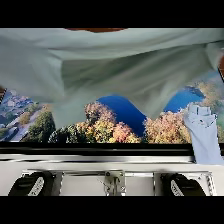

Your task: Fold the shirts.

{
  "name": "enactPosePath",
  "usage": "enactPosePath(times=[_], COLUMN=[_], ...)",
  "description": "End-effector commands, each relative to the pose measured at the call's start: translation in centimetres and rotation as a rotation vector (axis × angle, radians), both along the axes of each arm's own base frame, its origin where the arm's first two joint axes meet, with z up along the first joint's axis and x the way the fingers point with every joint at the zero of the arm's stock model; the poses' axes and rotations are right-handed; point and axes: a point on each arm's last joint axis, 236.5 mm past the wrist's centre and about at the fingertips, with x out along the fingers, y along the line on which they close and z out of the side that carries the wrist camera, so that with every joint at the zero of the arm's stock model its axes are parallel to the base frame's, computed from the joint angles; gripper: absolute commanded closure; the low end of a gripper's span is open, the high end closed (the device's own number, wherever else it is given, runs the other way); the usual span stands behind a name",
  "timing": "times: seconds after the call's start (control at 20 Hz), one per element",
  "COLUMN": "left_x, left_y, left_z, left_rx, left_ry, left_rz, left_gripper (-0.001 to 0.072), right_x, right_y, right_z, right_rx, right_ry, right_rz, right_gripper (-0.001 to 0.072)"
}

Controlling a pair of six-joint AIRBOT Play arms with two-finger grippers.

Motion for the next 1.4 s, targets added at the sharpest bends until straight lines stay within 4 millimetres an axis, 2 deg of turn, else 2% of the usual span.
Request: enactPosePath(times=[0.0,0.1,0.2,0.3,0.45,0.55,0.65,0.85,1.0,1.1,1.2,1.25,1.35], left_x=[-4.5,-3.4,-2.2,-1.2,1.0,3.2,6.1,12.4,18.3,21.8,24.0,24.6,25.3], left_y=[-0.2,0.3,1.7,3.6,6.2,6.8,7.5,8.8,9.7,10.0,9.8,9.5,8.4], left_z=[1.8,-1.4,-5.0,-8.2,-12.4,-15.6,-19.8,-29.5,-34.8,-37.8,-41.2,-43.0,-46.8], left_rx=[0.016,0.039,0.095,0.138,0.102,0.11,0.122,0.14,0.115,0.09,0.057,0.042,-0.002], left_ry=[-0.06,0.086,0.226,0.346,0.507,0.6,0.726,1.001,1.094,1.122,1.182,1.227,1.33], left_rz=[0.024,0.053,0.124,0.203,0.294,0.304,0.309,0.305,0.314,0.318,0.299,0.282,0.235], left_gripper=[0.0666,0.0666,0.0666,0.0666,0.0666,0.0666,0.0665,0.0665,0.0666,0.0665,0.0665,0.0665,0.0664], right_x=[-4.8,-5.1,-4.5,-3.3,-0.3,3.0,6.9,14.9,22.4,26.4,29.4,30.1,30.3], right_y=[-0.8,-1.2,-1.6,-1.8,-1.8,-1.8,-1.9,-1.6,-1.4,-0.9,-0.3,-0.1,0.3], right_z=[3.4,2.8,1.0,-1.9,-7.3,-10.6,-14.3,-24.4,-31.5,-34.5,-37.3,-38.8,-42.4], right_rx=[0.015,-0.009,-0.008,-0.037,-0.044,-0.038,-0.027,0.015,0.099,0.193,0.289,0.318,0.338], right_ry=[-0.093,-0.075,0.011,0.129,0.37,0.499,0.621,0.884,0.928,0.908,0.904,0.92,0.998], right_rz=[-0.044,-0.062,-0.076,-0.083,-0.072,-0.07,-0.072,-0.068,-0.096,-0.115,-0.124,-0.127,-0.136], right_gripper=[0.0644,0.0643,0.0643,0.0643,0.0643,0.0643,0.0643,0.0643,0.0643,0.0643,0.0642,0.0642,0.0642])
